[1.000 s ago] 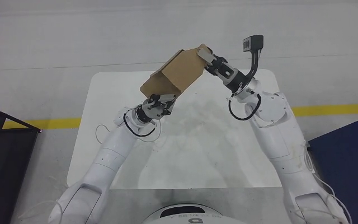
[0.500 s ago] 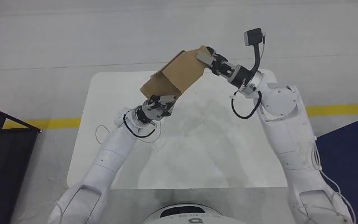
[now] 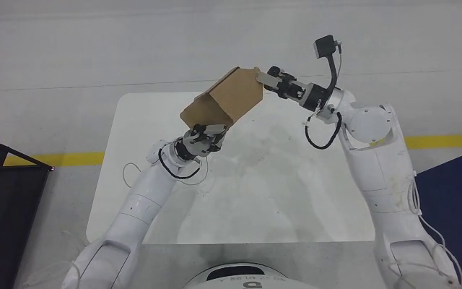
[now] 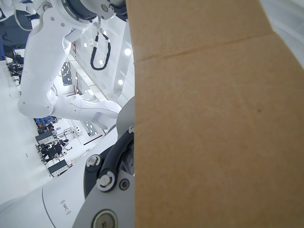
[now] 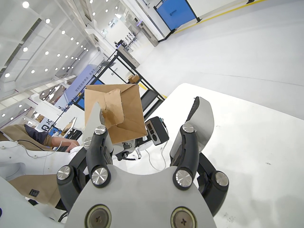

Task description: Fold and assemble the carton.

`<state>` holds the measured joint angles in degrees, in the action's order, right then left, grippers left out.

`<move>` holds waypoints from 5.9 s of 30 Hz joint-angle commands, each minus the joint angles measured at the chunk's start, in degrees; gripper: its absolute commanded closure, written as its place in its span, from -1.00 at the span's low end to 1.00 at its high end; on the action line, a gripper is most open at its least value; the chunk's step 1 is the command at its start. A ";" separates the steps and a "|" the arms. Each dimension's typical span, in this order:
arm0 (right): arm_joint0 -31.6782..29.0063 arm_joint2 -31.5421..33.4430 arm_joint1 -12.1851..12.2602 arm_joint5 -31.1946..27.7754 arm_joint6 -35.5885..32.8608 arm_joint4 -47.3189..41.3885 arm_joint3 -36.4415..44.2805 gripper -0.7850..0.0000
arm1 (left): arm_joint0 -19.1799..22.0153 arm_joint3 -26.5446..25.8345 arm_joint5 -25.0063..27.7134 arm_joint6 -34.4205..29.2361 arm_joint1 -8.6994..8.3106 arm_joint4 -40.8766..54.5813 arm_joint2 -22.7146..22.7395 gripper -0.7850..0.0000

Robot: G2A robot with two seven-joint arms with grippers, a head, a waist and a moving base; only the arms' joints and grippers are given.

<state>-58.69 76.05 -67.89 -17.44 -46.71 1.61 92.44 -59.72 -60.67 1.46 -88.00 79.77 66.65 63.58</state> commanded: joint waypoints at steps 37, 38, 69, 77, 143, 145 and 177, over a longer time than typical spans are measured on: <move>9.07 -2.45 2.35 0.43 -21.06 -4.47 -6.77 -0.94 | 1.08 -3.04 -0.05 0.00 -2.38 -10.34 -3.15 1.00; 9.03 -2.21 2.52 0.29 -21.85 -4.19 -6.38 -0.93 | 1.27 -3.16 0.47 0.00 -2.55 -10.84 -3.23 1.00; 7.68 -3.10 6.34 0.14 -31.27 10.51 6.49 -1.00 | 9.34 -5.51 17.51 2.68 -8.47 -29.61 -9.25 1.00; 6.63 -3.20 7.15 0.71 -30.87 14.49 10.25 -1.00 | 10.38 -9.52 24.40 9.56 -10.01 -41.44 -9.85 1.00; -7.14 9.77 10.23 0.76 0.82 8.55 17.74 -1.00 | 22.18 -10.04 45.19 33.35 -16.79 -60.58 -21.75 1.00; -7.74 11.11 10.44 0.33 1.12 10.01 17.61 -1.00 | 24.56 -10.02 42.88 30.22 -16.85 -66.47 -22.07 1.00; -18.91 -0.71 9.73 4.56 15.24 33.56 11.22 -0.90 | 50.42 -9.34 26.32 11.48 -4.28 -111.16 -53.84 -1.00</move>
<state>-77.51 74.95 -58.20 -12.92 -31.45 35.28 104.11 -9.03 -70.45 27.51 -76.81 75.17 -44.67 9.74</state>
